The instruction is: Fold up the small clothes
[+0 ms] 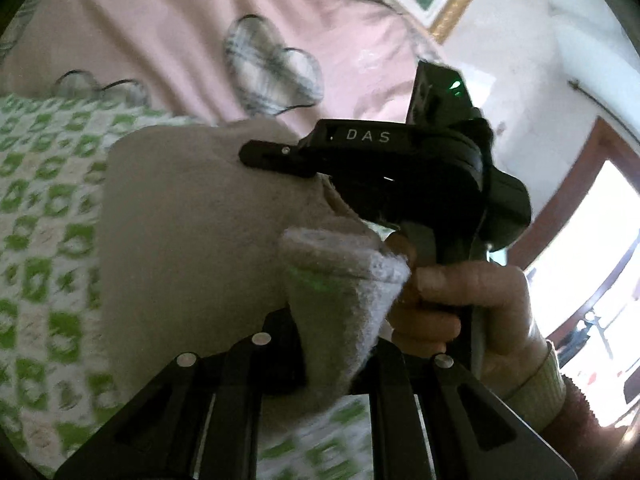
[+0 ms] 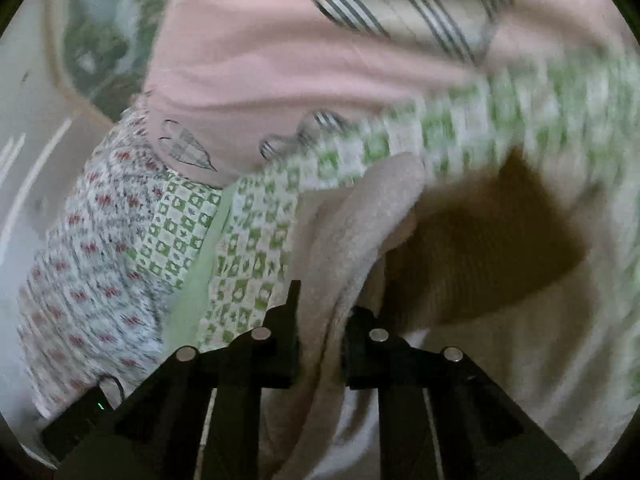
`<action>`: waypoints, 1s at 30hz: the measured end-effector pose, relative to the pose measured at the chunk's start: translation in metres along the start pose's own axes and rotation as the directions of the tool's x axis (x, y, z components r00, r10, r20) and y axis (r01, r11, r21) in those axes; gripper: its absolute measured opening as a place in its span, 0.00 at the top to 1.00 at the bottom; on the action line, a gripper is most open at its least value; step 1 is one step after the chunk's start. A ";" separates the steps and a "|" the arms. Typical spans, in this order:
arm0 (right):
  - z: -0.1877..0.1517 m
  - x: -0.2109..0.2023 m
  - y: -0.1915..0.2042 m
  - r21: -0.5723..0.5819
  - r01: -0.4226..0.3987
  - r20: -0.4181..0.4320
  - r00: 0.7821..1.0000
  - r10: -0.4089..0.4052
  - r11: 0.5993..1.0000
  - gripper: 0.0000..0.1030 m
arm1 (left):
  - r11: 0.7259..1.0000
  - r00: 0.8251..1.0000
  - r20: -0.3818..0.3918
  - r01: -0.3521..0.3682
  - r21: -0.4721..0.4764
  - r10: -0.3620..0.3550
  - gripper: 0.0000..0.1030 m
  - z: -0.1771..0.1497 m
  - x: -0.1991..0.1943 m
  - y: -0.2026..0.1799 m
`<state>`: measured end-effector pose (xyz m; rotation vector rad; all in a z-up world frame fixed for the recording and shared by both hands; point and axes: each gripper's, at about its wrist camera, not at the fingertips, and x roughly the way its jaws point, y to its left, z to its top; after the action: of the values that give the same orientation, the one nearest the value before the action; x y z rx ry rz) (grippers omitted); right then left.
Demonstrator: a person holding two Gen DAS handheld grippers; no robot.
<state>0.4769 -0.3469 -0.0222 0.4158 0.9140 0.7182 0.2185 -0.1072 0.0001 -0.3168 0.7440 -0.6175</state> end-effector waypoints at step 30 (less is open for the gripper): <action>-0.058 -0.088 -0.095 0.079 0.345 0.031 0.937 -0.348 0.935 0.43 | 0.996 0.992 -0.114 -0.065 -0.064 0.058 0.18 -0.023 -0.031 0.034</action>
<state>0.4294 -0.4747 -0.0621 0.3214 0.9432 0.3517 0.1988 -0.0625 -0.0156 -0.3220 0.8807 -0.5560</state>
